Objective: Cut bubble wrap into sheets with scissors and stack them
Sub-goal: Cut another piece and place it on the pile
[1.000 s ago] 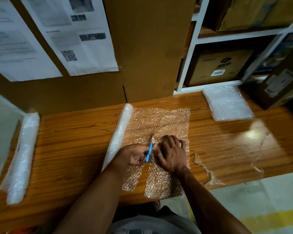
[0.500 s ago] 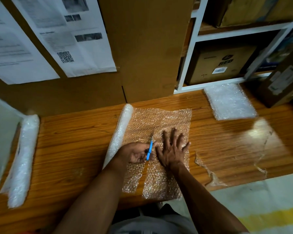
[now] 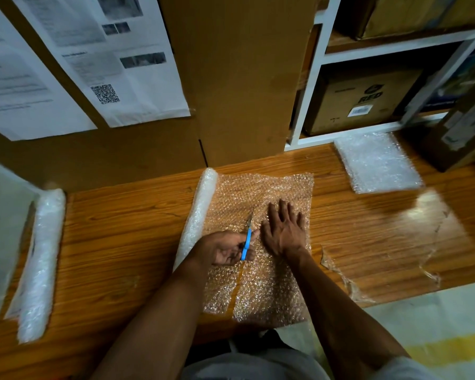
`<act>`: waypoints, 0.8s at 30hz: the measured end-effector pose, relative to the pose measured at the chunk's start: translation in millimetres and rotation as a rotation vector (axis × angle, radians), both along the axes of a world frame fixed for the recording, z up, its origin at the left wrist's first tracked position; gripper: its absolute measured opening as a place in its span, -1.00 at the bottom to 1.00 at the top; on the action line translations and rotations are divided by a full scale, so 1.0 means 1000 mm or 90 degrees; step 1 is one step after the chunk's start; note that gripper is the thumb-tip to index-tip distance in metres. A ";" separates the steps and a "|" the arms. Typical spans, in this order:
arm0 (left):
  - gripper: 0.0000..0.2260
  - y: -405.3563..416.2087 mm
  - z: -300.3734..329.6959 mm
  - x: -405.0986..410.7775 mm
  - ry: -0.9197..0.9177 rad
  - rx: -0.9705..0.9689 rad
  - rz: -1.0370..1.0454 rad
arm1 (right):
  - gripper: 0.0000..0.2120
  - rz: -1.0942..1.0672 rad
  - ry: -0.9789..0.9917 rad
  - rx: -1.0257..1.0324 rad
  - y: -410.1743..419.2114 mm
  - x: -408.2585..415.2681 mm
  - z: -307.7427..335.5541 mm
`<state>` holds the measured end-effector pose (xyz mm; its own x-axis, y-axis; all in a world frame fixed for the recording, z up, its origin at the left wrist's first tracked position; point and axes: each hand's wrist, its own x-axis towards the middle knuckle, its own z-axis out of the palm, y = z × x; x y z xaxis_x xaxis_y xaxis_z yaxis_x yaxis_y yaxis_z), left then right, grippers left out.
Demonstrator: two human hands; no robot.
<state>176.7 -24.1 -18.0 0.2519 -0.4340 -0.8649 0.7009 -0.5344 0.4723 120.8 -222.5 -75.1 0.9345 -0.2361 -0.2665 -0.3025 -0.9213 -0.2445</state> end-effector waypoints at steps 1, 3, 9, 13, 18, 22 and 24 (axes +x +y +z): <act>-0.39 -0.001 -0.001 0.001 0.001 0.000 -0.002 | -0.28 0.003 -0.002 -0.006 0.000 -0.002 -0.001; -0.41 -0.002 -0.003 0.002 -0.004 0.006 -0.001 | -0.23 0.012 -0.002 -0.023 0.000 -0.006 -0.004; -0.54 -0.004 -0.006 0.000 -0.061 0.028 0.015 | -0.18 0.026 -0.012 -0.042 -0.003 -0.011 -0.005; -0.63 -0.003 -0.006 0.000 -0.068 0.033 0.035 | -0.16 0.034 0.002 -0.041 -0.004 -0.010 -0.002; -0.67 -0.002 -0.007 0.007 -0.033 0.028 0.014 | -0.10 0.038 -0.002 -0.034 -0.008 -0.008 0.001; -0.63 -0.005 0.002 0.011 -0.004 0.008 0.003 | -0.08 0.043 0.007 -0.042 -0.011 -0.007 0.000; -0.50 -0.008 0.006 0.013 -0.011 0.001 -0.019 | -0.07 0.042 0.001 -0.043 -0.011 -0.007 0.000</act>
